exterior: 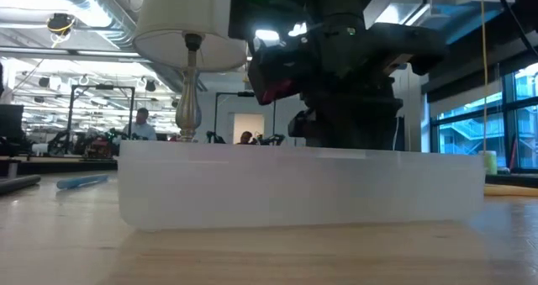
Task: Pick & place school supplies into a supply box
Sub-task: Put the yellow pen into the transparent supply box
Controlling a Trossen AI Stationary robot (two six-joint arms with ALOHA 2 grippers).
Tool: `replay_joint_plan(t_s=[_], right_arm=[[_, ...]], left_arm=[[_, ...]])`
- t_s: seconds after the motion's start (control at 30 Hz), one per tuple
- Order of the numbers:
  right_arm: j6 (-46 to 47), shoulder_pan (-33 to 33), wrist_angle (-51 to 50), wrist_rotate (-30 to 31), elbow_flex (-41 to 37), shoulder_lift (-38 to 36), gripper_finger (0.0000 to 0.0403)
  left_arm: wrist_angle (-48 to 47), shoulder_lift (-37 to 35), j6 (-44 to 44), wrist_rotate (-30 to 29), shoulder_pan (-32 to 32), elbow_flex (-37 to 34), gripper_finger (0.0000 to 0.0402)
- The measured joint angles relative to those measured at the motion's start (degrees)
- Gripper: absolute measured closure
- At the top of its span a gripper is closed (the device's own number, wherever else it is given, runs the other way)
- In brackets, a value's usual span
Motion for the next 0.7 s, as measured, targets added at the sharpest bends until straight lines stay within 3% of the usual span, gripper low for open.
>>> replay_joint_plan(t_s=[0.27,0.47,0.7], right_arm=[[0.02,0.00,0.00,-0.02,0.00,0.00,0.0324],[0.02,0.00,0.01,-0.02,0.00,0.00,0.0286],[-0.06,0.00,-1.20,0.03,1.55,0.00,0.0256]], left_arm=[[-0.02,0.02,-1.46,3.12,0.00,0.00,0.0306],[-0.02,0.02,-1.53,8.36,-0.02,0.00,0.0306],[-1.57,0.02,-1.09,8.85,-1.29,0.00,0.0306]])
